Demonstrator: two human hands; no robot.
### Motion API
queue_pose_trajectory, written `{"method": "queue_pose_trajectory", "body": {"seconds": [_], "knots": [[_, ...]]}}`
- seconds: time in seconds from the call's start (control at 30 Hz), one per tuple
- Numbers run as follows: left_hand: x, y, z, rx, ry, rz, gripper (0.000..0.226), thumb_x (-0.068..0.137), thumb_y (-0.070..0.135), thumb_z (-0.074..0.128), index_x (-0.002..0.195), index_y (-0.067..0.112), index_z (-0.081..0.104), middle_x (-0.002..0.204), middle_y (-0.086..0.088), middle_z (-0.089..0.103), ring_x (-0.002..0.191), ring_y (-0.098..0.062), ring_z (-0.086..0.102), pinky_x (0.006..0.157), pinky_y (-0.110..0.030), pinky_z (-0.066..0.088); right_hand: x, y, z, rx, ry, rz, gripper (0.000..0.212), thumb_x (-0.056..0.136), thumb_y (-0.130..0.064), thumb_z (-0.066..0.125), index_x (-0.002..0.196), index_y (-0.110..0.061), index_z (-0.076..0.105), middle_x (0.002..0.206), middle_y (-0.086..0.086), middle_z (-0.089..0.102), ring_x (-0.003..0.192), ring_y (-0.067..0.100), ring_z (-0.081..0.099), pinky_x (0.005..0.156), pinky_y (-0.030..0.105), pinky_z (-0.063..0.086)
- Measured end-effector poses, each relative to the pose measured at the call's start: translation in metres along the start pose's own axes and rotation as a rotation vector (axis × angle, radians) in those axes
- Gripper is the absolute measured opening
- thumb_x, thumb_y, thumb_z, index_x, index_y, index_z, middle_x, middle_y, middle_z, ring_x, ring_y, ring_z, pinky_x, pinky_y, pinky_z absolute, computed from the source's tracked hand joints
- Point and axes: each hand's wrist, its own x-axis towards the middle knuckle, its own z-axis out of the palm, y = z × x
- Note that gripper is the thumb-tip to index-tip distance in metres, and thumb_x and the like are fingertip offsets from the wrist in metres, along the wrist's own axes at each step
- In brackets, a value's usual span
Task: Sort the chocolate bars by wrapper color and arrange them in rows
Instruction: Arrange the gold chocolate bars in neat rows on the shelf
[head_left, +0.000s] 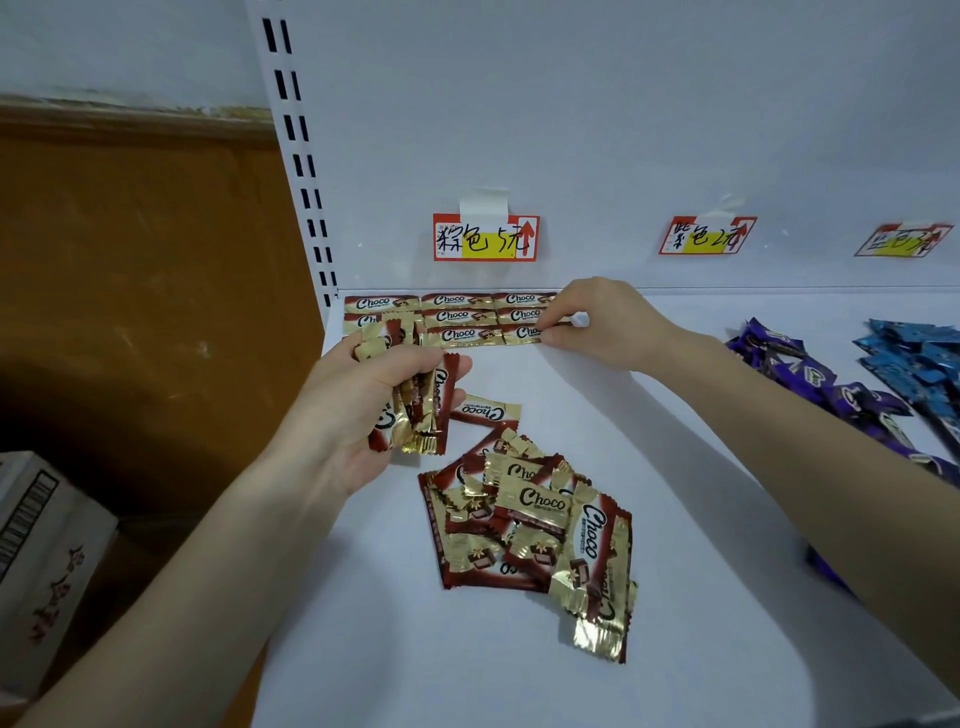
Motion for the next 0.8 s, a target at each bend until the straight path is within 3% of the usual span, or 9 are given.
{"method": "queue_pose_trajectory", "body": {"seconds": [0.07,0.23,0.5,0.63,0.7,0.8], "knots": [[0.0,0.0,-0.001,-0.012,-0.002,0.007,0.024,0.081,-0.004,0.062,0.102,0.007,0.058,0.083,-0.014,0.074,0.076,-0.025,0.073,0.061,-0.034,0.06,-0.001,-0.001,0.0,0.0,0.001,-0.003,0.018,0.086,-0.011,0.062,0.102,-0.008,0.07,0.107,0.006,0.066,0.091,0.007,0.048,0.065,0.003,0.031],[0.001,0.0,-0.002,0.006,-0.009,0.034,0.021,0.082,-0.005,0.061,0.099,0.007,0.06,0.082,-0.015,0.074,0.076,-0.025,0.072,0.063,-0.036,0.06,-0.002,-0.003,0.0,-0.014,-0.004,-0.005,0.018,0.087,-0.01,0.061,0.101,-0.007,0.07,0.107,0.007,0.066,0.094,0.012,0.052,0.065,0.013,0.028],[0.002,0.0,-0.003,0.014,0.015,0.046,0.025,0.08,-0.001,0.065,0.103,0.008,0.062,0.089,-0.014,0.074,0.079,-0.025,0.072,0.064,-0.037,0.059,-0.006,-0.009,-0.003,0.005,0.025,0.011,0.017,0.088,-0.013,0.059,0.1,-0.008,0.07,0.106,0.007,0.065,0.099,0.02,0.055,0.076,0.017,0.034],[-0.002,0.004,0.002,-0.103,0.068,0.081,0.013,0.082,0.0,0.064,0.088,0.012,0.063,0.068,-0.004,0.072,0.057,-0.014,0.069,0.045,-0.026,0.054,-0.014,-0.047,-0.011,0.276,0.094,0.018,0.019,0.09,-0.021,0.058,0.09,-0.005,0.068,0.092,0.008,0.067,0.079,0.011,0.056,0.066,0.009,0.039],[-0.005,0.007,0.005,-0.181,0.08,0.101,0.011,0.083,-0.001,0.062,0.086,0.01,0.062,0.064,-0.004,0.071,0.054,-0.013,0.068,0.046,-0.024,0.054,-0.023,-0.074,-0.015,0.497,0.023,0.003,0.02,0.089,-0.024,0.059,0.085,-0.007,0.068,0.083,0.007,0.068,0.073,0.009,0.06,0.065,0.016,0.044],[-0.009,0.01,0.004,-0.241,0.071,0.134,0.01,0.084,-0.001,0.061,0.09,0.007,0.062,0.069,-0.007,0.072,0.059,-0.016,0.07,0.05,-0.024,0.055,-0.031,-0.102,-0.014,0.65,-0.113,-0.011,0.009,0.085,-0.023,0.063,0.083,-0.015,0.065,0.07,-0.01,0.066,0.065,-0.003,0.062,0.057,0.011,0.046]]}}
